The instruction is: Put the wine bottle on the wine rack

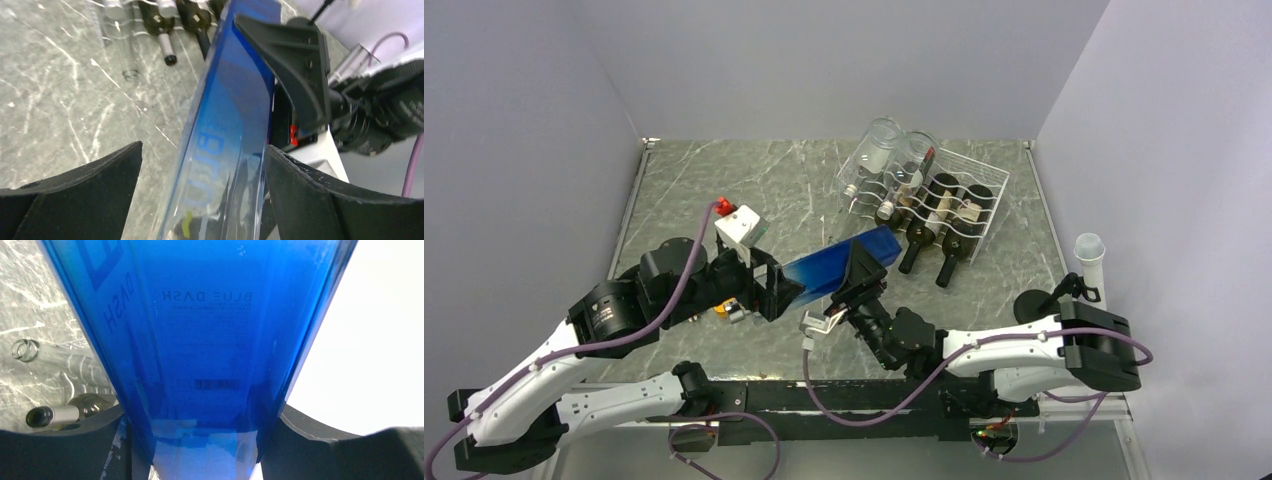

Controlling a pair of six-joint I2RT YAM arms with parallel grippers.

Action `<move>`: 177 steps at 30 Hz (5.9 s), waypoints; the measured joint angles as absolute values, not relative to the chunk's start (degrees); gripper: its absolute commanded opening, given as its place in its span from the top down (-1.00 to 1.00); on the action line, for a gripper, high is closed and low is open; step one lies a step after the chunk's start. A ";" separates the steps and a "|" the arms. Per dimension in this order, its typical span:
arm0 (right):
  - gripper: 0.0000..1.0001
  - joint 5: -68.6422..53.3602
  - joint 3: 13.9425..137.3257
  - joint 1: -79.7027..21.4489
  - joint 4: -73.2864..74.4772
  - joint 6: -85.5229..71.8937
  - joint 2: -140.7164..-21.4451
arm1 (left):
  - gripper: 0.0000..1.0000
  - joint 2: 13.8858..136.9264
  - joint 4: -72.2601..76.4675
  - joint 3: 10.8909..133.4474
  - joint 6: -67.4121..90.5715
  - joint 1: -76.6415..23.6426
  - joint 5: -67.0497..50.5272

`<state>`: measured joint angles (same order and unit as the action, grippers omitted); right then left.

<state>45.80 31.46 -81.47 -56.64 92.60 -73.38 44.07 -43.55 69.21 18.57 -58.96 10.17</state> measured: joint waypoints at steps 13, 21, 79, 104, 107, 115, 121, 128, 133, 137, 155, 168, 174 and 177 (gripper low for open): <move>1.00 47.70 33.76 -83.96 -19.22 75.92 -58.54 | -0.57 49.76 -47.22 66.41 12.71 -58.98 -3.40; 1.00 47.72 33.82 -85.34 -12.84 74.06 -58.89 | -0.47 55.24 -48.95 66.41 11.70 -59.48 -5.48; -1.00 34.24 60.45 -87.15 10.92 41.67 -49.25 | 0.99 50.52 -50.72 66.87 22.26 -59.22 23.11; -0.99 23.49 74.43 -87.15 27.66 -4.84 -45.06 | 0.99 55.24 -37.54 62.98 24.95 -59.22 17.37; -0.99 23.55 73.60 -87.15 27.49 -6.76 -41.63 | 0.99 57.32 -34.61 62.83 24.97 -59.22 15.35; -0.98 23.20 71.94 -87.15 27.88 -11.11 -38.61 | 0.99 64.12 -25.98 62.19 24.73 -59.29 12.05; -0.95 22.31 71.13 -87.15 29.47 -13.41 -38.15 | 0.99 72.47 -18.41 63.55 24.71 -59.48 11.66; -0.94 23.83 68.36 -87.15 29.41 -16.43 -33.61 | 0.99 85.93 -9.06 68.69 25.47 -59.53 12.01; -0.93 24.95 66.65 -87.15 29.82 -18.26 -31.38 | 0.99 95.90 -6.02 76.77 25.67 -59.72 12.40; -0.91 25.32 66.06 -87.15 29.95 -19.22 -31.16 | 0.99 103.63 -3.75 85.23 26.50 -59.79 13.10; -0.89 25.36 61.73 -87.15 30.41 -22.35 -28.42 | 0.99 120.20 -5.37 99.48 31.18 -57.39 16.69; -0.86 24.95 59.86 -87.15 30.55 -23.81 -28.32 | 0.96 124.53 -9.23 106.52 31.11 -55.53 18.81; -0.86 24.93 59.70 -87.15 30.61 -24.25 -28.47 | 0.77 127.15 -12.51 110.65 30.72 -55.09 18.00; -0.86 24.93 59.57 -87.15 30.61 -24.27 -28.47 | 0.52 127.44 -12.71 110.85 30.79 -55.11 17.32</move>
